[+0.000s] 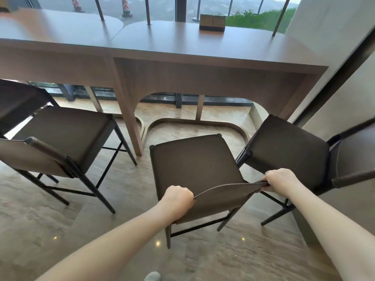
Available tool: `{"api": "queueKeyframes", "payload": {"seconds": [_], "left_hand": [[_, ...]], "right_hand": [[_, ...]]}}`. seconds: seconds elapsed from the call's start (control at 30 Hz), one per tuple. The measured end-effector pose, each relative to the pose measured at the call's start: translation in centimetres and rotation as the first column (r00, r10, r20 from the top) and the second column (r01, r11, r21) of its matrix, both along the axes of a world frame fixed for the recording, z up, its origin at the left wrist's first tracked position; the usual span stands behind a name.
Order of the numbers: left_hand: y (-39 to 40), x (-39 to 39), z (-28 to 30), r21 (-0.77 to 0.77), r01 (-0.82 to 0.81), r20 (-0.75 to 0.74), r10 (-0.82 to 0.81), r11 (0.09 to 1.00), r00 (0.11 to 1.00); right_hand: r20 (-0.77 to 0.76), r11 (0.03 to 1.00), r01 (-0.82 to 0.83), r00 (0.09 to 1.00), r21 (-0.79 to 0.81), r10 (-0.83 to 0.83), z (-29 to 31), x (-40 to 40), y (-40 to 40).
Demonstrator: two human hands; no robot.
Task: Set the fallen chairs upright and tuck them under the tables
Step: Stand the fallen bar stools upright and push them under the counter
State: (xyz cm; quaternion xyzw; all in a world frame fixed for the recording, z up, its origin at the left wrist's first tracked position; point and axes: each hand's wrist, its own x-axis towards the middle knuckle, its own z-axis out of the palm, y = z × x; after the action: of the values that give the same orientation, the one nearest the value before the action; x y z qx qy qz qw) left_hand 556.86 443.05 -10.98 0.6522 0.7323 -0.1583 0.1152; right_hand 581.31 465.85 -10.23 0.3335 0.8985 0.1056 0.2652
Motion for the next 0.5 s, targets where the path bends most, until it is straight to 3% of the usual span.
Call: {"api": "queueKeyframes", "payload": {"seconds": [0.3,0.5], "left_hand": [[0.2,-12.6,0.9,-0.042,0.004,-0.101,-0.009,0.999,0.995],[0.1,-18.8,0.7,-0.034,0.048,-0.150,-0.053,0.998,0.987]], "right_hand": [[0.009,0.992,-0.120,0.993,0.039,0.120,-0.8,-7.6,-3.9],[-0.028,0.997,-0.074,0.997,0.022,0.074,-1.2,-12.1,-6.8]]}}
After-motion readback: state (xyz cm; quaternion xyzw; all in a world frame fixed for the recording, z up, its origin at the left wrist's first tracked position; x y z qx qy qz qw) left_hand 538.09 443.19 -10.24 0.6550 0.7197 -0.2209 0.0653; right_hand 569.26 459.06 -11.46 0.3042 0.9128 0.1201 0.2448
